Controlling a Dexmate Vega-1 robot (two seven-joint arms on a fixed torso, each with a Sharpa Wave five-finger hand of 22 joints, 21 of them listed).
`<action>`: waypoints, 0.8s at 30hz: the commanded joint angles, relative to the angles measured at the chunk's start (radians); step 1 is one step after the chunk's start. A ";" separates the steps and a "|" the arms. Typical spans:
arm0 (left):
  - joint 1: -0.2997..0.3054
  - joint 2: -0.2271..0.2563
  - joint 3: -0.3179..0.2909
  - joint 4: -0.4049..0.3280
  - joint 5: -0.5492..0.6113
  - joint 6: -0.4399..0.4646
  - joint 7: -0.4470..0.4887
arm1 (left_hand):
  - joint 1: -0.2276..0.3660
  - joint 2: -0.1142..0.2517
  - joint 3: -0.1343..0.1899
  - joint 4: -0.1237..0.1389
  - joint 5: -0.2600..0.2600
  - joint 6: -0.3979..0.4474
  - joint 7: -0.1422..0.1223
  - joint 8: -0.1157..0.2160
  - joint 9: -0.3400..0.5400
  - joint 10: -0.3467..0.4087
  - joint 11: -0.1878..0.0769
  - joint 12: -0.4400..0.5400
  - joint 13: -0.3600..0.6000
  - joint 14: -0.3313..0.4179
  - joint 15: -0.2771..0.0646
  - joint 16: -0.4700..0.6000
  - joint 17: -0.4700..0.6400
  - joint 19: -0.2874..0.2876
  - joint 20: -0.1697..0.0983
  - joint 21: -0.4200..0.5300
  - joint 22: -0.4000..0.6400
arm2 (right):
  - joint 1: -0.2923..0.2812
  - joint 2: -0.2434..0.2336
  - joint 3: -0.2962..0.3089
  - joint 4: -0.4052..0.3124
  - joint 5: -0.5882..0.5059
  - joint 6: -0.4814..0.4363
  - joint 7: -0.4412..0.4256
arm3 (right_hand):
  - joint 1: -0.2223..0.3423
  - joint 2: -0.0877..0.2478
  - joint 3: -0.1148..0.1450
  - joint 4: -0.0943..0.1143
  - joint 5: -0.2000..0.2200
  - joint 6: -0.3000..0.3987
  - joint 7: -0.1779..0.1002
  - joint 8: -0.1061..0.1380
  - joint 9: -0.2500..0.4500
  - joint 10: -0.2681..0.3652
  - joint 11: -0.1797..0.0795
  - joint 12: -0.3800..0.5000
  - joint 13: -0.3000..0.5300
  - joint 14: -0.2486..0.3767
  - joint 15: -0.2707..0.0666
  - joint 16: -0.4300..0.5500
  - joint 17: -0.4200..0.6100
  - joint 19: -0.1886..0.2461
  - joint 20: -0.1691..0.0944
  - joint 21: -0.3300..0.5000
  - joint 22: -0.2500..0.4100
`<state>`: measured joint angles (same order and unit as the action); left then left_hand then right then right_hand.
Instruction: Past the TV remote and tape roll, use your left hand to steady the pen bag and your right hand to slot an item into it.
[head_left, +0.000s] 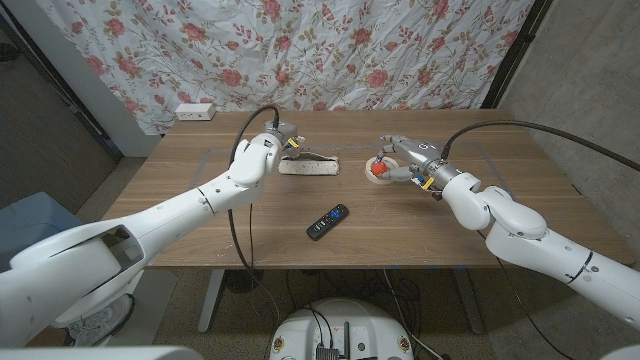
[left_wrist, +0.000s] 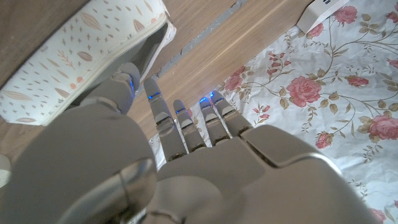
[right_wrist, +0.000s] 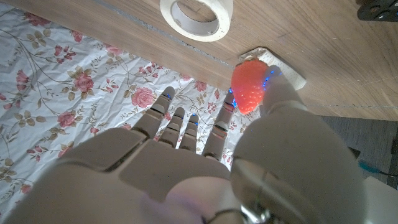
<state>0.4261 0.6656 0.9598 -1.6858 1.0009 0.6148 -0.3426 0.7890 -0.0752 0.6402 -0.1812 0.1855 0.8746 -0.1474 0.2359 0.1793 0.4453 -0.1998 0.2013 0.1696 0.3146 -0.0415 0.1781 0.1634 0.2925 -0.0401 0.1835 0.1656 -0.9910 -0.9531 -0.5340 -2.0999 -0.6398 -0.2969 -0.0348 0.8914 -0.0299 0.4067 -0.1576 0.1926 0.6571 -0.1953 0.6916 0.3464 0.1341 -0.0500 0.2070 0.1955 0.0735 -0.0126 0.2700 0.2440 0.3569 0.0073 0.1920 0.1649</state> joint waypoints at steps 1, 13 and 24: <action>0.021 -0.037 -0.007 0.050 0.032 -0.001 0.047 | 0.030 0.004 -0.016 -0.001 0.002 0.039 -0.001 0.002 0.004 0.030 -0.003 0.004 0.004 0.028 -0.107 0.009 0.002 0.019 -0.023 0.008 0.001 | -0.001 0.005 -0.001 0.002 -0.002 0.002 -0.005 | 0.000 0.011 -0.004 -0.002 0.004 0.018 -0.015 0.030 0.019 0.010 -0.001 -0.003 -0.001 0.006 -0.001 0.003 0.002 -0.002 0.000 -0.002 0.004; 0.036 -0.072 -0.008 0.100 0.023 0.005 0.137 | 0.062 0.010 -0.031 -0.002 0.002 0.077 0.003 0.000 0.005 0.067 -0.006 0.005 0.005 0.052 -0.117 0.011 0.002 0.034 -0.030 0.009 0.001 | -0.009 0.000 0.002 -0.014 -0.003 -0.014 0.008 | 0.001 0.017 -0.005 -0.001 0.006 0.019 -0.015 0.033 0.020 0.010 -0.002 -0.004 0.000 0.006 -0.001 0.003 0.003 -0.005 -0.002 -0.003 0.004; 0.024 -0.101 0.002 0.153 -0.021 -0.001 0.191 | 0.088 0.015 -0.049 0.000 0.000 0.108 0.016 -0.003 0.006 0.103 -0.011 0.002 0.005 0.074 -0.125 0.011 0.002 0.046 -0.034 0.009 0.002 | -0.015 -0.009 0.007 -0.027 -0.001 -0.022 0.018 | 0.003 0.020 -0.005 -0.002 0.007 0.019 -0.013 0.034 0.020 0.008 -0.002 -0.006 0.000 0.005 -0.001 0.002 0.003 -0.004 -0.006 -0.002 0.004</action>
<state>0.4563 0.5909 0.9534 -1.5784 1.0123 0.6153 -0.2073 0.8624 -0.0617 0.5962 -0.1813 0.1854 0.9657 -0.1315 0.2359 0.1842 0.5340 -0.2107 0.2013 0.1696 0.3808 -0.0411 0.1851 0.1634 0.3294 -0.0411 0.1901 0.1655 -1.0005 -0.9550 -0.5320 -2.1152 -0.6424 -0.3097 -0.0265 0.8884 -0.0236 0.4068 -0.1576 0.1921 0.6570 -0.1953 0.6916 0.3464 0.1340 -0.0500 0.2033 0.1955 0.0735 -0.0126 0.2700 0.2439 0.3532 0.0035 0.1927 0.1649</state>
